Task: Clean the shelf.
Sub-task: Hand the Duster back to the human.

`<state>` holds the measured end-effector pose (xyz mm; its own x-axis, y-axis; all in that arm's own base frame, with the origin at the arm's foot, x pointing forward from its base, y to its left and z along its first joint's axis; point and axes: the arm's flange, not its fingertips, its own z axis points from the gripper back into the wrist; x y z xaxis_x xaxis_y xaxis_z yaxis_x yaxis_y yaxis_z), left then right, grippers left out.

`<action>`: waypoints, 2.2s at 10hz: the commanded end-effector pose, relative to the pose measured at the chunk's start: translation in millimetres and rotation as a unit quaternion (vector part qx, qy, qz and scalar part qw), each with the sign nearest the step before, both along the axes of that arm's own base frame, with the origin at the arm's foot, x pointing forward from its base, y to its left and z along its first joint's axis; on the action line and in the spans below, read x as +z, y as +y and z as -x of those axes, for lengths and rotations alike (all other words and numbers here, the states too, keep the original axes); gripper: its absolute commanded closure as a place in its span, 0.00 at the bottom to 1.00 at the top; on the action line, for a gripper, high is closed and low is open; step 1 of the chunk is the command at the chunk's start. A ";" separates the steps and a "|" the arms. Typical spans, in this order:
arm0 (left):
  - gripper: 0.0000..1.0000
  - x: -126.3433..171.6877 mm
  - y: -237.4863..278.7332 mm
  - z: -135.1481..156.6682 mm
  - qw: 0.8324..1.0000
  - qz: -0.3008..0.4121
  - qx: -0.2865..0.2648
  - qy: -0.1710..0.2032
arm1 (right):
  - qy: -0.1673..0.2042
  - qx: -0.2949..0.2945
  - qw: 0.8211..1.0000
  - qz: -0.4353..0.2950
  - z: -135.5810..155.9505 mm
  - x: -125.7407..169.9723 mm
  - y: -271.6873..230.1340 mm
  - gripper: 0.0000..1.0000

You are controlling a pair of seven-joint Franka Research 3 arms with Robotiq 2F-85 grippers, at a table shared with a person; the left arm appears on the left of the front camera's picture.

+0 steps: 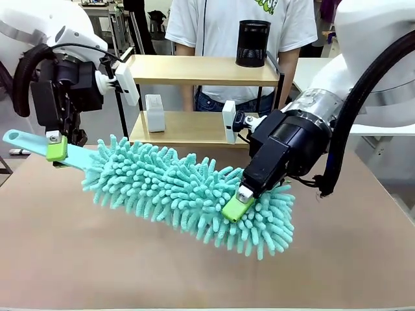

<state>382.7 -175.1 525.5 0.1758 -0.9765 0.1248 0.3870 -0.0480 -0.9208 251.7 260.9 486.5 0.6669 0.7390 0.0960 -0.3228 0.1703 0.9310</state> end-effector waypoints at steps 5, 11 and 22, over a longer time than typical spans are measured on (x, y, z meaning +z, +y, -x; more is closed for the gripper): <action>0.88 4.4 -2.0 -10.5 1.000 -0.013 -0.017 0.008 | 0.003 -0.005 1.000 0.010 1.4 -2.9 -0.4 1.00; 0.30 4.7 -1.8 -7.9 0.999 -0.020 -0.038 0.006 | 0.008 0.006 1.000 0.015 1.2 -4.5 -0.2 1.00; 0.00 -4.1 184.3 -42.4 0.872 0.118 0.475 0.000 | -0.079 0.019 0.996 -0.030 -1.6 38.7 -42.2 1.00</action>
